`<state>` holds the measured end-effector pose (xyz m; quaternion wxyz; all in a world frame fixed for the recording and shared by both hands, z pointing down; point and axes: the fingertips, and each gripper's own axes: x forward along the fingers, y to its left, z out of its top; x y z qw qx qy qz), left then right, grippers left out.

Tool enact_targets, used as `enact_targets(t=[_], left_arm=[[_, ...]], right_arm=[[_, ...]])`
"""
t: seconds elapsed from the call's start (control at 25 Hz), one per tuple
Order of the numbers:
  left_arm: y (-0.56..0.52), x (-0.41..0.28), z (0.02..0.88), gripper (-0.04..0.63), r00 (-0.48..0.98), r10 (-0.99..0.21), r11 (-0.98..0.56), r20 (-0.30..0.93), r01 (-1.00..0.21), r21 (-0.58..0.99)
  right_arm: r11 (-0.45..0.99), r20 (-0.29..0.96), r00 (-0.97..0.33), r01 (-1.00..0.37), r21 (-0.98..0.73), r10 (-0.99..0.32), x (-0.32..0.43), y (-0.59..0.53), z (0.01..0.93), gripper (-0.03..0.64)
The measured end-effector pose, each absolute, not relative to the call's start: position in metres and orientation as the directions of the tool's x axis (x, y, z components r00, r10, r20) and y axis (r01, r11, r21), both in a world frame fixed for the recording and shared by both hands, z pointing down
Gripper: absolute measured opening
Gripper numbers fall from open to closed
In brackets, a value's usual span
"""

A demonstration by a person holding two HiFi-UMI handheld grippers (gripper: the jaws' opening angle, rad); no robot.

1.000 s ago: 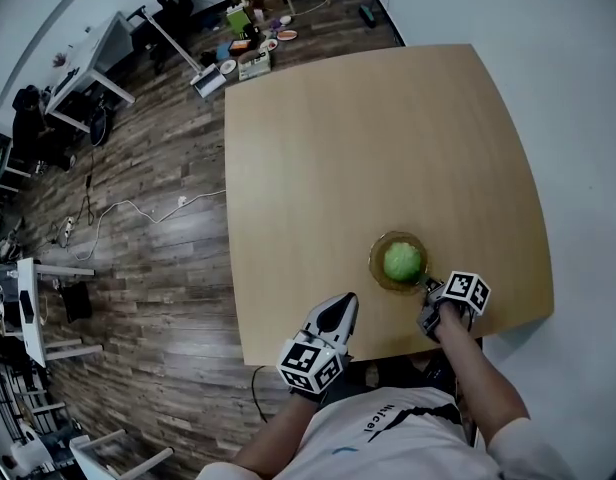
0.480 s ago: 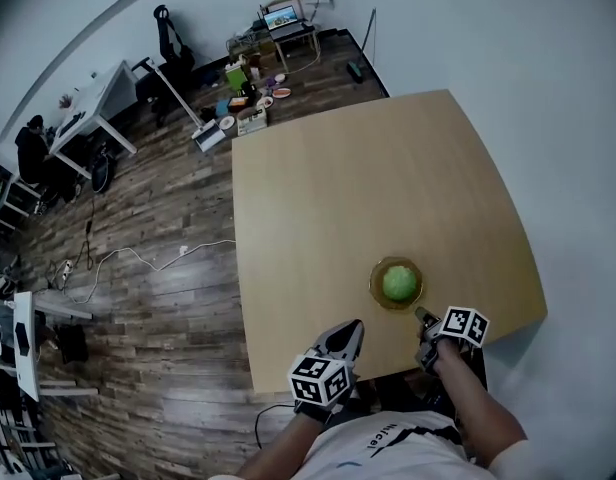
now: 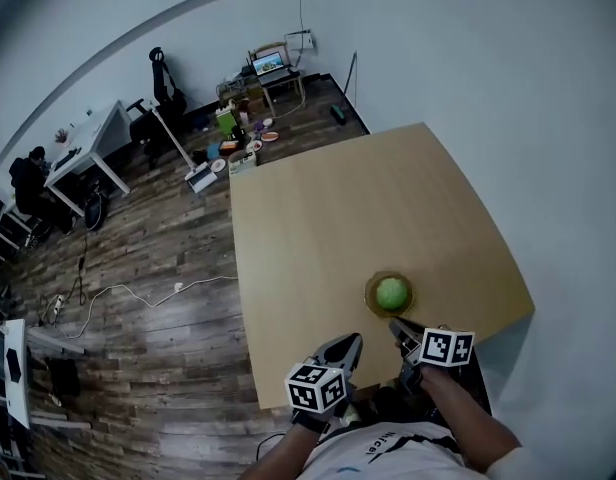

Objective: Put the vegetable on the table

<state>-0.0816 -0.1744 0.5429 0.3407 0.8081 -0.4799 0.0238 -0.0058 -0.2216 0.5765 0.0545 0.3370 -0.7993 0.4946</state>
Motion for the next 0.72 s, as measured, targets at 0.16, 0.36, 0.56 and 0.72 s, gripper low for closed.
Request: enact_targets(t=[0.16, 0.36, 0.56, 0.72], left_arm=[[-0.168, -0.08, 0.514, 0.012, 0.557, -0.767, -0.362, 0.319, -0.786, 0.502], [-0.166, -0.086, 0.47, 0.012, 0.542, -0.805, -0.395, 0.242, -0.794, 0.462], [-0.159, -0.093, 0.446, 0.012, 0.527, -0.829, -0.408, 0.19, -0.801, 0.438], [-0.151, -0.095, 0.44, 0.012, 0.51, -0.843, -0.403, 0.173, -0.811, 0.424]], right_arm=[[0.416, 0.352, -0.749, -0.623, -0.662, -0.561, -0.007, -0.216, 0.531, 0.015], [0.534, 0.297, -0.731, -0.662, -0.525, -0.615, -0.012, -0.206, 0.483, 0.014], [0.589, 0.262, -0.718, -0.685, -0.428, -0.645, -0.015, -0.193, 0.458, 0.014], [0.606, 0.256, -0.713, -0.694, -0.388, -0.652, -0.015, -0.184, 0.451, 0.014]])
